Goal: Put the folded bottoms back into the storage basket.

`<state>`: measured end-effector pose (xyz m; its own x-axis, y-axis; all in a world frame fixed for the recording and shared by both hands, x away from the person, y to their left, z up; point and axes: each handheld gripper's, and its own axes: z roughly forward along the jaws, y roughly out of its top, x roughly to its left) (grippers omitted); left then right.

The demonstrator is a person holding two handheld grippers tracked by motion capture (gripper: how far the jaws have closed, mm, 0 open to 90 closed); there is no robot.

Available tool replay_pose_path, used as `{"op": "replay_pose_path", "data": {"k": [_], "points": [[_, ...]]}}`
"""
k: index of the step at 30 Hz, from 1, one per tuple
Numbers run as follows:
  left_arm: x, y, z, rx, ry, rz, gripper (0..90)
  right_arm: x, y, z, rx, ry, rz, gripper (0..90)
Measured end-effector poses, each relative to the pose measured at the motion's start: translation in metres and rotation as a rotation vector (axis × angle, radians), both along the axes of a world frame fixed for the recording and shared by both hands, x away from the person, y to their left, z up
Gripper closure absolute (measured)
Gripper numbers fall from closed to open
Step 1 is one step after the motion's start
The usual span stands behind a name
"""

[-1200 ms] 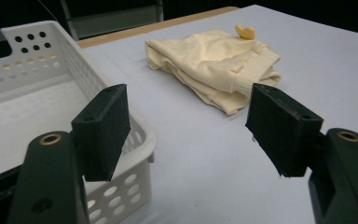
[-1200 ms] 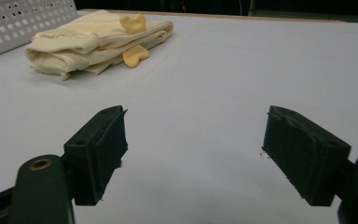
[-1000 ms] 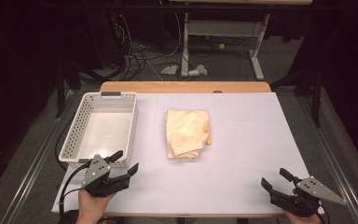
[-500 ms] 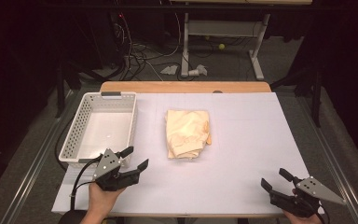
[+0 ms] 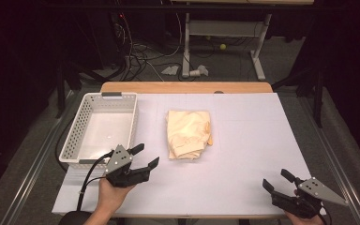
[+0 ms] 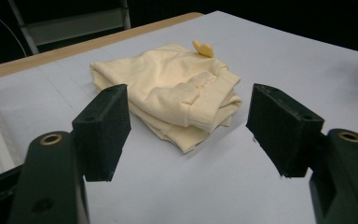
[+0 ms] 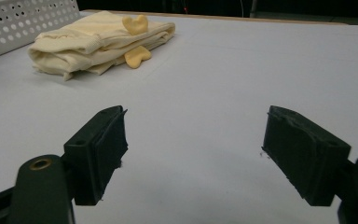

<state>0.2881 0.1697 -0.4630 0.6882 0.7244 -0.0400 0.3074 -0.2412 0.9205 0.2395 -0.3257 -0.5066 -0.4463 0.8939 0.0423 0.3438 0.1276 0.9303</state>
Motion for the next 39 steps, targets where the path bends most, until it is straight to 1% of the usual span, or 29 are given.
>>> {"op": "replay_pose_path", "data": {"k": [7, 9, 14, 18, 21, 22, 24, 26, 29, 32, 34, 36, 37, 39], "points": [[0.008, -0.017, -0.001, 0.018, 0.007, -0.02, 27.9, 0.003, 0.001, 0.0, 0.001, 0.002, 0.007, 22.1], [0.01, -0.023, -0.002, 0.03, 0.006, -0.026, 27.9, 0.004, 0.002, 0.0, 0.002, 0.002, 0.012, 22.1], [0.017, -0.036, -0.001, 0.051, 0.024, -0.028, 27.9, 0.007, 0.002, 0.0, 0.005, 0.004, 0.021, 22.1], [0.022, -0.045, -0.001, 0.067, 0.039, -0.034, 27.9, 0.007, 0.003, 0.0, -0.002, 0.004, 0.026, 22.1], [0.029, -0.051, -0.001, 0.072, 0.054, -0.028, 27.9, 0.006, 0.003, 0.0, 0.0, 0.004, 0.026, 22.1], [0.029, -0.051, -0.001, 0.072, 0.054, -0.028, 27.9, 0.006, 0.003, 0.0, 0.0, 0.004, 0.027, 22.1], [0.034, -0.056, -0.001, 0.082, 0.07, -0.021, 27.9, 0.006, 0.003, 0.0, 0.0, 0.004, 0.027, 22.1], [0.04, -0.06, -0.002, 0.081, 0.084, -0.02, 27.8, 0.006, 0.003, 0.0, 0.001, 0.005, 0.029, 22.1], [0.047, -0.065, -0.002, 0.091, 0.099, -0.012, 27.4, 0.006, 0.003, 0.0, 0.003, 0.005, 0.03, 22.1], [0.055, -0.07, -0.002, 0.111, 0.133, 0.009, 27.4, 0.006, 0.003, 0.0, 0.004, 0.005, 0.028, 22.1], [0.062, -0.073, -0.003, 0.14, 0.156, 0.024, 26.8, 0.007, 0.003, 0.0, 0.003, 0.006, 0.027, 22.1], [0.069, -0.074, -0.002, 0.161, 0.172, 0.037, 26.7, 0.007, 0.003, 0.0, 0.005, 0.005, 0.024, 22.1], [0.069, -0.074, -0.002, 0.161, 0.172, 0.037, 26.6, 0.007, 0.003, 0.0, 0.008, 0.006, 0.022, 22.1], [0.075, -0.075, -0.001, 0.172, 0.187, 0.046, 26.5, 0.007, 0.003, 0.0, 0.008, 0.006, 0.022, 22.1]]}}
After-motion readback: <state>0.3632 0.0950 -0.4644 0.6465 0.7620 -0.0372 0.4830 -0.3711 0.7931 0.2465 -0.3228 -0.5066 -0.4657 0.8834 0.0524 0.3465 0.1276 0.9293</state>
